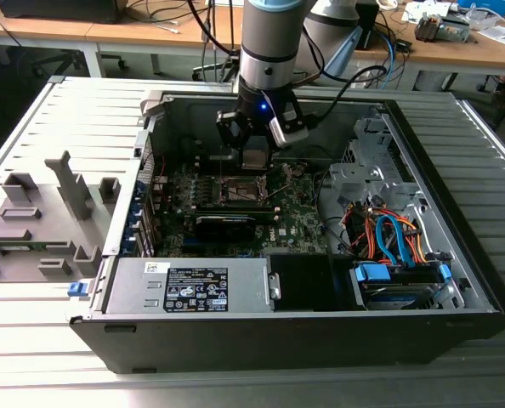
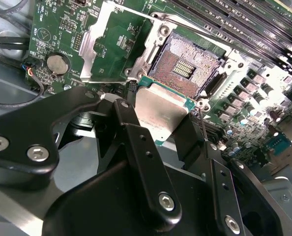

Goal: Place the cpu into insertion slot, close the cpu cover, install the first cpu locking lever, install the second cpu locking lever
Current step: 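Place the cpu into insertion slot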

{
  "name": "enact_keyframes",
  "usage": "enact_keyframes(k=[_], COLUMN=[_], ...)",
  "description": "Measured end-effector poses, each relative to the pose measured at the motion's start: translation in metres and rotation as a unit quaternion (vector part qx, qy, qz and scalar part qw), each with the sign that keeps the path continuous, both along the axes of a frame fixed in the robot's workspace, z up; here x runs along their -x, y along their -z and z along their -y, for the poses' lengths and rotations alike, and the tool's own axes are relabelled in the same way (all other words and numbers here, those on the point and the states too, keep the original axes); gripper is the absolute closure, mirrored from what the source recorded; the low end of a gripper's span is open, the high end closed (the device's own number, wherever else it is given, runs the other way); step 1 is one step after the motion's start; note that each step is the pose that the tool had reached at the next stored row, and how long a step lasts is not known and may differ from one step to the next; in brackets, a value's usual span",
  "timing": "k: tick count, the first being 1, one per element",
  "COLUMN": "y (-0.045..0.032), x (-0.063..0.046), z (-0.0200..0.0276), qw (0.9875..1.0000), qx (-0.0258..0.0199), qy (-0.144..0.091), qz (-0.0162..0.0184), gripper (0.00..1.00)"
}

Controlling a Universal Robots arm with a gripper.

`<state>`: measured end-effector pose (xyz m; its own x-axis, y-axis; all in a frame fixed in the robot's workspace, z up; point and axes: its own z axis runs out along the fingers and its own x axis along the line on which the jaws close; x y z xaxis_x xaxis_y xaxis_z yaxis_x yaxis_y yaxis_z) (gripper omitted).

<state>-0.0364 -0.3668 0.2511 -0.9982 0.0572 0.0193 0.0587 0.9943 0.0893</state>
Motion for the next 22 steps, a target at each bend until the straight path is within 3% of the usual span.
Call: enact_keyframes(k=[22], y=[0.0006], x=[0.0000], z=[0.0000], qw=[0.9993], qx=[0.0002], qy=[0.038], qz=[0.0000], gripper=[0.46])
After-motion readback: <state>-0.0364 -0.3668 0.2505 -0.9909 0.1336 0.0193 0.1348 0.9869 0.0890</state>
